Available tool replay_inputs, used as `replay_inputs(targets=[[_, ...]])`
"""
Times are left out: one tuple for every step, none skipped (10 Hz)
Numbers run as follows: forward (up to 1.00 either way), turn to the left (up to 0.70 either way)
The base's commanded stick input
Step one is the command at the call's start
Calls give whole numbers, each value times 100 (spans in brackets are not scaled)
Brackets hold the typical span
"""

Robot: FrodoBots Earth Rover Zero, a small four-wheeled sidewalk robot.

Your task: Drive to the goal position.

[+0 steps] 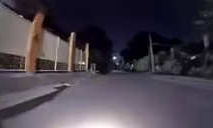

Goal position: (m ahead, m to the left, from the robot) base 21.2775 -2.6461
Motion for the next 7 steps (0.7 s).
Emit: replay_inputs(targets=[[100,0],[100,0],[100,0],[100,0],[100,0],[100,0],[100,0]])
